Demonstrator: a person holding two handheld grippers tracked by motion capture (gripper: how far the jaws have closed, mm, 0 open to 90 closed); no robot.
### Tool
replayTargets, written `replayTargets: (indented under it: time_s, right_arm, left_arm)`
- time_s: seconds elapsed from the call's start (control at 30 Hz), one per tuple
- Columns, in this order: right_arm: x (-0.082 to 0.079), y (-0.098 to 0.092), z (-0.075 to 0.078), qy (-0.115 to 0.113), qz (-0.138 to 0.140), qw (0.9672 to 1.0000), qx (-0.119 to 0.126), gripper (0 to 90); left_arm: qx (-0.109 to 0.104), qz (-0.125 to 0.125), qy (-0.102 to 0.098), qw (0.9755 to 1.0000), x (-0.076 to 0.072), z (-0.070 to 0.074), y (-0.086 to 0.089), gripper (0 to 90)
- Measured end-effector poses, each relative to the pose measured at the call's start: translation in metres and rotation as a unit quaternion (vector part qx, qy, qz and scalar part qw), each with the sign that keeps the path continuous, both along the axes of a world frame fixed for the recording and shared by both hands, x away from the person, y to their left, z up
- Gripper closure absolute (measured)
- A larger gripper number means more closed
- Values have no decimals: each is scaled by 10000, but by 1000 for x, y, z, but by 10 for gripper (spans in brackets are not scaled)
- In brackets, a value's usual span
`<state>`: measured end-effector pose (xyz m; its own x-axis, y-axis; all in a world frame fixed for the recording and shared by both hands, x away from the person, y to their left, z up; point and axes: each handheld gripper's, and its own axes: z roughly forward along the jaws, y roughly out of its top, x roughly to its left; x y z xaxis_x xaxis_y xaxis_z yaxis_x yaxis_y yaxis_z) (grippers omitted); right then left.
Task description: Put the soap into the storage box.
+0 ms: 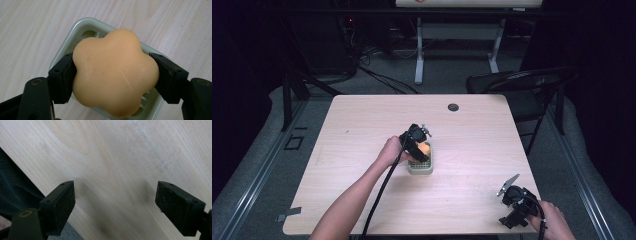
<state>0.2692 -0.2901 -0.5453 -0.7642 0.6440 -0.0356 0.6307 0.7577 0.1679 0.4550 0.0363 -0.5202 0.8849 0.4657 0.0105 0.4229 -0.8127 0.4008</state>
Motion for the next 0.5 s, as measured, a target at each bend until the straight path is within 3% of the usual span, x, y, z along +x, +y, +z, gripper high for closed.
replayTargets:
  time_s: [0.5]
  right_arm:
    - [0,0,0,-4,-6,10000,8,158]
  left_arm:
    - [57,-87,141,9998,5,-11,-2,272]
